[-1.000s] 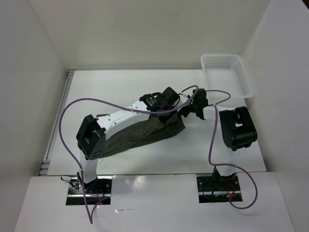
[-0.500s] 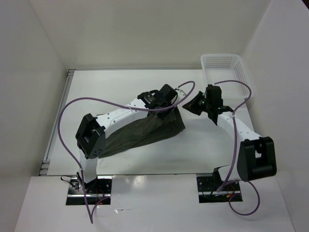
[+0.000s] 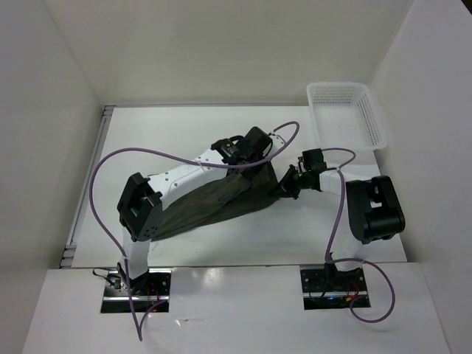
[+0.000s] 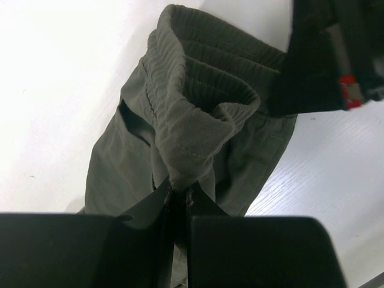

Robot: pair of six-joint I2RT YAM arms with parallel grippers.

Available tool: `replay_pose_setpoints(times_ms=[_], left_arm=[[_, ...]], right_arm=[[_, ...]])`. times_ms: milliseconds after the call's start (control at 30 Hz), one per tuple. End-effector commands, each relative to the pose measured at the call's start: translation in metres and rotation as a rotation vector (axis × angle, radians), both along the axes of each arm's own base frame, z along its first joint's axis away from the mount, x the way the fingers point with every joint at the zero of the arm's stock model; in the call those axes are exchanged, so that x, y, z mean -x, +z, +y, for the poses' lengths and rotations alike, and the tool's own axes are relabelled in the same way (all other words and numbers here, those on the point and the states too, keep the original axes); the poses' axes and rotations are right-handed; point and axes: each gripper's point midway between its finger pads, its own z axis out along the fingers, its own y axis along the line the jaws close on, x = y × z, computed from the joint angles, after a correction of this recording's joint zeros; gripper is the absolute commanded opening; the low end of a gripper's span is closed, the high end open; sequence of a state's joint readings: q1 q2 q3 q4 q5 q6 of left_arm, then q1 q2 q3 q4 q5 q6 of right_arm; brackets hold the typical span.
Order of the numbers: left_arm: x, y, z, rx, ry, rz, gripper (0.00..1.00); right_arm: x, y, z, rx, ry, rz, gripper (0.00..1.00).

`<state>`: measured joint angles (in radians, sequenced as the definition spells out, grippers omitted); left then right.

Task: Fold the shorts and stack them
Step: Fold the shorts

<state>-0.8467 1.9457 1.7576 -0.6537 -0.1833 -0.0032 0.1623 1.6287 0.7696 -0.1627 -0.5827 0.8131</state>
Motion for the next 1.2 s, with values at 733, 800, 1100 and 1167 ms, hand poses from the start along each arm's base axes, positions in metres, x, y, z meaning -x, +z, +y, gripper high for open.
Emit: replay_pose_setpoints(times_ms=[733,800,1100,1167], left_arm=[[0.025,-0.016,-0.020,0.061,-0.112,0.139,0.18],[0.030,-0.024,-0.020,0.052,-0.123,0.173,0.22],[0.062,-0.032,-0.025,0.085,-0.203,0.321,0.58],[0.072,-0.027,-0.027,0.108,-0.230,0.358,0.61]], right_arm=[[-0.101,0.060,0.057,-0.358,-0.074,-0.081,0.00],[-0.101,0.046,0.056,-0.350,-0.080,-0.047,0.00],[-0.110,0.024,0.013,-0.101,-0.059,-0.111,0.10],[-0.118,0.027,-0.010,-0.031,-0.089,-0.135,0.16]])
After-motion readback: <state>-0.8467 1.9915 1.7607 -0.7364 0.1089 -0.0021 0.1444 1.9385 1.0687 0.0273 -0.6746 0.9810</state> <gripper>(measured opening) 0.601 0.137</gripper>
